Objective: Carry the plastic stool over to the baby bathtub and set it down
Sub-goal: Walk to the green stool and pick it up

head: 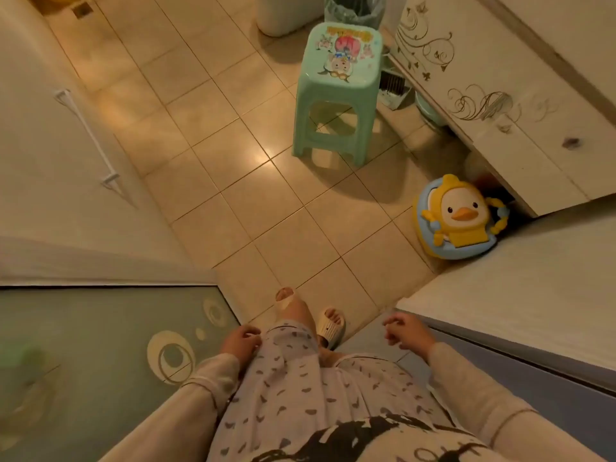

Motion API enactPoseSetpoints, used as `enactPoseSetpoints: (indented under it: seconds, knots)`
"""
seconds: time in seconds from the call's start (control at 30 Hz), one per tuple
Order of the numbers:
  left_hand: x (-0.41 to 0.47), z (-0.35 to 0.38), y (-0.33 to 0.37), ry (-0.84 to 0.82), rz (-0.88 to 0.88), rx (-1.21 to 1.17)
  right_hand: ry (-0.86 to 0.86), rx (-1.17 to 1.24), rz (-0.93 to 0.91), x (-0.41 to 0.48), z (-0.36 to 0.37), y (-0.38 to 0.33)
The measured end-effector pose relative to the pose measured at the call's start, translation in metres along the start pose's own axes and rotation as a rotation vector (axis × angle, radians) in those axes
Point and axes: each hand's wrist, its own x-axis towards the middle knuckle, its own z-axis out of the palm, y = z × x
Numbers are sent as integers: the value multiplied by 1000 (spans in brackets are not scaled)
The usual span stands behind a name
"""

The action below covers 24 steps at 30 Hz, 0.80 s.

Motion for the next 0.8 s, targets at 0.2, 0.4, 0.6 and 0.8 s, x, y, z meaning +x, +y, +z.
enactPoseSetpoints:
  seconds: [0.2,0.4,0.6,0.8]
  knots:
    - [15,-14,19,10,-84,-115,38,-15,-183,16,-21,-57]
    - [43,-32,52,-11,-96,56,42,-37,-151,44,-35,-95]
    - [78,-62,141,8,-42,78,50,97,34,76,-61,-134]
    - [100,-88,263,-53,123,112,152,161,156,97,-94,-160]
